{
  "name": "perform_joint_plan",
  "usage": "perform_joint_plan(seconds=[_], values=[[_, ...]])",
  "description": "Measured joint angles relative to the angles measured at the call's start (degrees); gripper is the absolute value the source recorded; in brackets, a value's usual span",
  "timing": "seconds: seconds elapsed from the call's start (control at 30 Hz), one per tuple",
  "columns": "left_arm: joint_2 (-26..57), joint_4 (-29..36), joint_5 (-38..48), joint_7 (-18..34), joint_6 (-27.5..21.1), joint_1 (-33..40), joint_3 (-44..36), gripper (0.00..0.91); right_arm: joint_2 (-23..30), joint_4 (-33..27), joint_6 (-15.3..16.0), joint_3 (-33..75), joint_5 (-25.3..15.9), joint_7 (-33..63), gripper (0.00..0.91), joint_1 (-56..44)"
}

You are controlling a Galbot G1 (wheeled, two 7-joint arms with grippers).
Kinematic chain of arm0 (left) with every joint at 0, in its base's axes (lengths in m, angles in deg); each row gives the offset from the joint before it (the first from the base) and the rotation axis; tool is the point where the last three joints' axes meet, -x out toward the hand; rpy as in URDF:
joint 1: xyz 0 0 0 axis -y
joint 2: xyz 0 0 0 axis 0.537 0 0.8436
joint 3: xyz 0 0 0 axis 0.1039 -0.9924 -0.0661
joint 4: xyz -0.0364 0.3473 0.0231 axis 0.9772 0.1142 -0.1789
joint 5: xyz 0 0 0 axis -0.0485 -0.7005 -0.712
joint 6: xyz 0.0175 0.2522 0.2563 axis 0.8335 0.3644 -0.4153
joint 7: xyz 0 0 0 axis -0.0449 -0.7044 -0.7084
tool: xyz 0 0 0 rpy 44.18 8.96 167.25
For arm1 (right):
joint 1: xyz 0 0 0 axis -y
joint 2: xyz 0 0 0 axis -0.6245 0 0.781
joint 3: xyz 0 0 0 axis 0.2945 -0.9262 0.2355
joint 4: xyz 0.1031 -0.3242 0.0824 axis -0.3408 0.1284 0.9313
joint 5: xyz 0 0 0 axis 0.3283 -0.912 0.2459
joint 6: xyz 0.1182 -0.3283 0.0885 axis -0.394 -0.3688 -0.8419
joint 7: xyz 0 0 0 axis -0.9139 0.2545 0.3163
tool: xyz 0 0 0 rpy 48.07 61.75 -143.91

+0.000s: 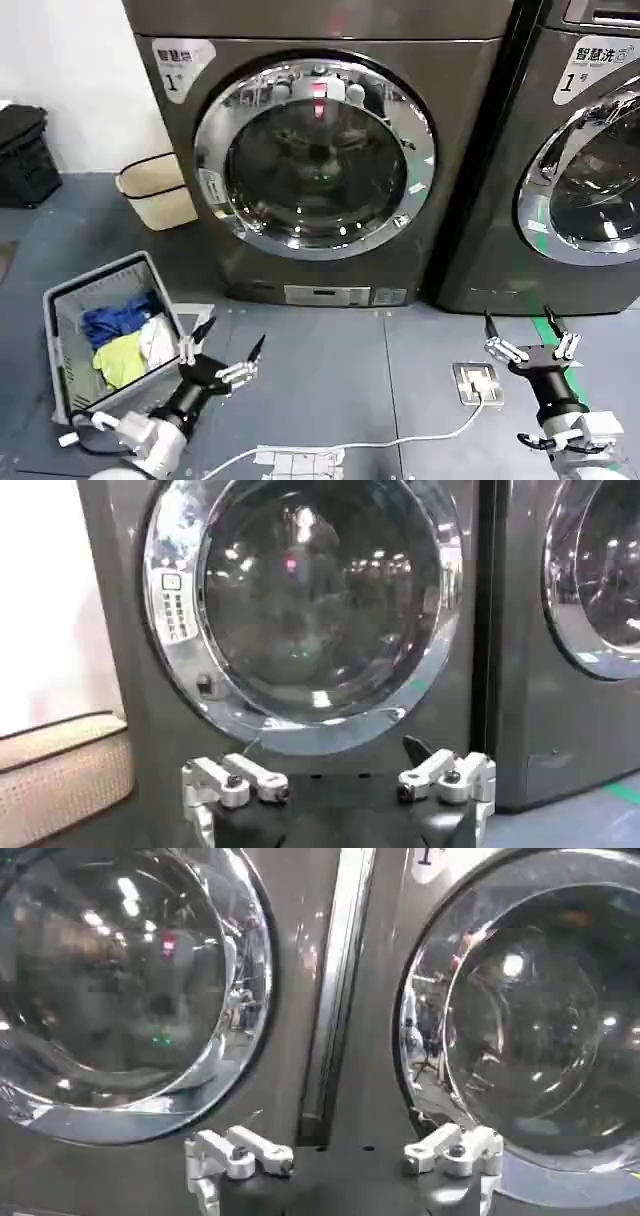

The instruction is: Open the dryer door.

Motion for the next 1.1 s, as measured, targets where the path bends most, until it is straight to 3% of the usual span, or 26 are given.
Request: perform_joint_plan(seconds=[0.27,0.6,1.1], values=[[0.5,0.3,0.1,0.0,0.0,-0.5,0.0,0.907,-5.4,-0.7,1.2,-2.9,5.4,0.0,0.907,3.1],[0.7,1.3,0.4,0.2,0.1,-1.1,0.0,0.907,-16.1,-3.3,1.2,-9.5,15.0,0.1,0.907,10.0],[1.1,3.1,1.0,0.2,0.1,-2.9,-0.1,0.907,-28.8,-8.1,0.9,-25.6,24.2,-0.7,0.907,24.1]])
